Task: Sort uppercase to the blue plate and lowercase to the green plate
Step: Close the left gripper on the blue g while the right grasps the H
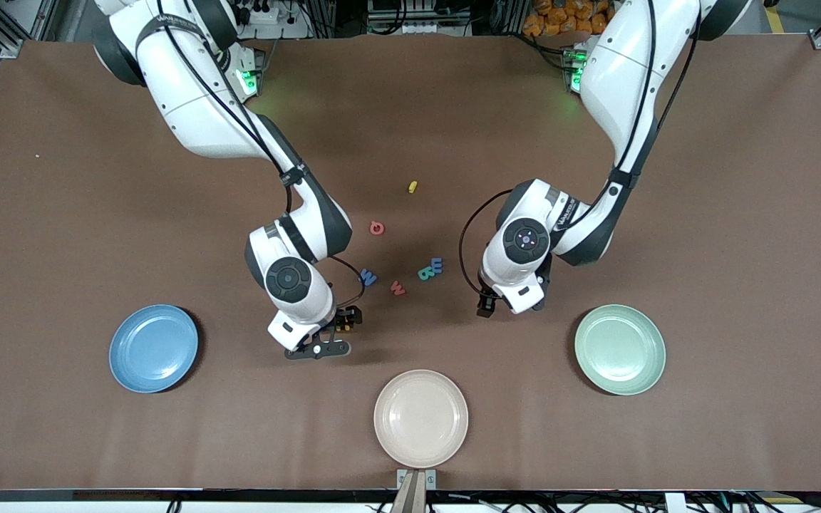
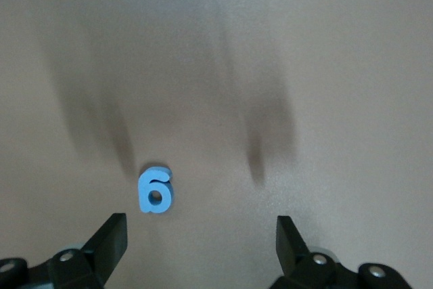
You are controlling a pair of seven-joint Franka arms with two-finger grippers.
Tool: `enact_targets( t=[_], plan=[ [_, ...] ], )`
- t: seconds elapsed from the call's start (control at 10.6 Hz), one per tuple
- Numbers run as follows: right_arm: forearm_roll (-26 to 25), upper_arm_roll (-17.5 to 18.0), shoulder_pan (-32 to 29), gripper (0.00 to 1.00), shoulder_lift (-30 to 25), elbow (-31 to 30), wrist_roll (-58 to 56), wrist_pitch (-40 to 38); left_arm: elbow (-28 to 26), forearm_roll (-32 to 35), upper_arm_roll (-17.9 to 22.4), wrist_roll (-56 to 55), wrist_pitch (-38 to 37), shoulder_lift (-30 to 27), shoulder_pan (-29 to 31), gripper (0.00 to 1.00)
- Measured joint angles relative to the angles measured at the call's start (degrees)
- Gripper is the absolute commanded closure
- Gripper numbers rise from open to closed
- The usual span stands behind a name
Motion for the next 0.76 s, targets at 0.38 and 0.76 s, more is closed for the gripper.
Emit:
enact_targets(
  t=[0.38,0.76],
  plan=[
    [-0.03,0.11,1.47,0.00,1.90,-0.18,2.26,1.66,-2.97,1.15,0.00,-5.09,3.30,0.03,-0.51,0.10],
    [-0.06,0.11,1.80,1.00,2.28,0.07,3.01,2.10,-5.89,4.37,0.00,-6.45,3.66,0.04,-1.42,0.13]
  ],
)
